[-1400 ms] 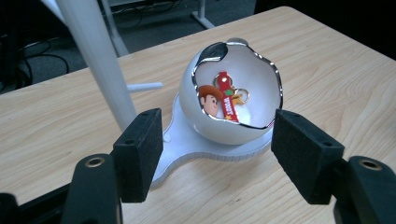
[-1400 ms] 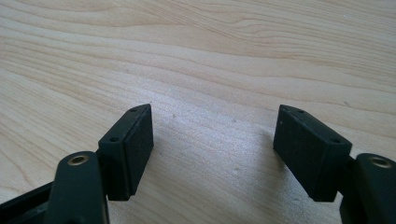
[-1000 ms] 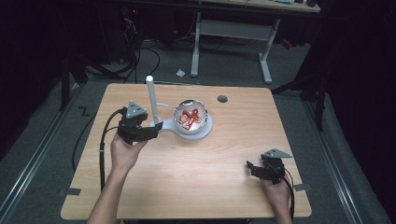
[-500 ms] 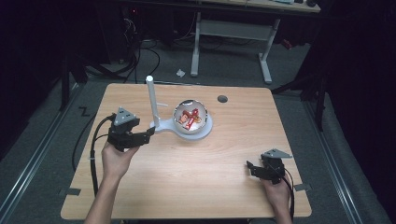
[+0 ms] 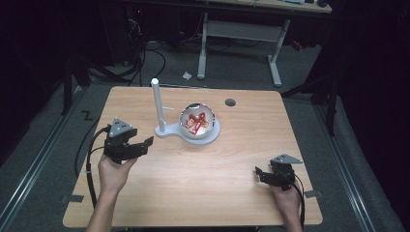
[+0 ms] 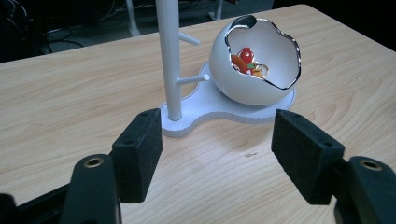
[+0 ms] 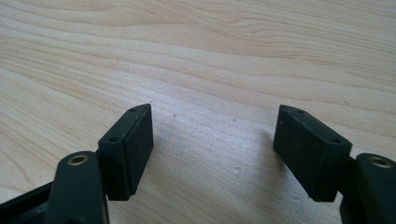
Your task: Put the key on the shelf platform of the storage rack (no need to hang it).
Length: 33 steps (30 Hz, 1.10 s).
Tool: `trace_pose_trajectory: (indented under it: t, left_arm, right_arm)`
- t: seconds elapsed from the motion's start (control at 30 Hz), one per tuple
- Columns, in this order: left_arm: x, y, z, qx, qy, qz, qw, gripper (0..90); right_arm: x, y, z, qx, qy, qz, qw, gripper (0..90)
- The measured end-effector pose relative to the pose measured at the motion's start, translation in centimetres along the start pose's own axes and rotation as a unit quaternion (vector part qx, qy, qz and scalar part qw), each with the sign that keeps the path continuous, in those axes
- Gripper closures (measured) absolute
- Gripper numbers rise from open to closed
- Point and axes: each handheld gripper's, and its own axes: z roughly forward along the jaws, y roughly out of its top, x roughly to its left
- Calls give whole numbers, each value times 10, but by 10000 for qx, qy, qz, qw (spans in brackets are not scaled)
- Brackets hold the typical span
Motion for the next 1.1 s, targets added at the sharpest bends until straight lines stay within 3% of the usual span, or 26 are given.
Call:
trace_pose_trajectory:
  t: [1.1]
  left_arm:
    - [33, -3, -5, 15, 229, -313, 9992, 339]
  right_arm:
    - [0, 0, 0, 1, -2, 2, 10000, 289]
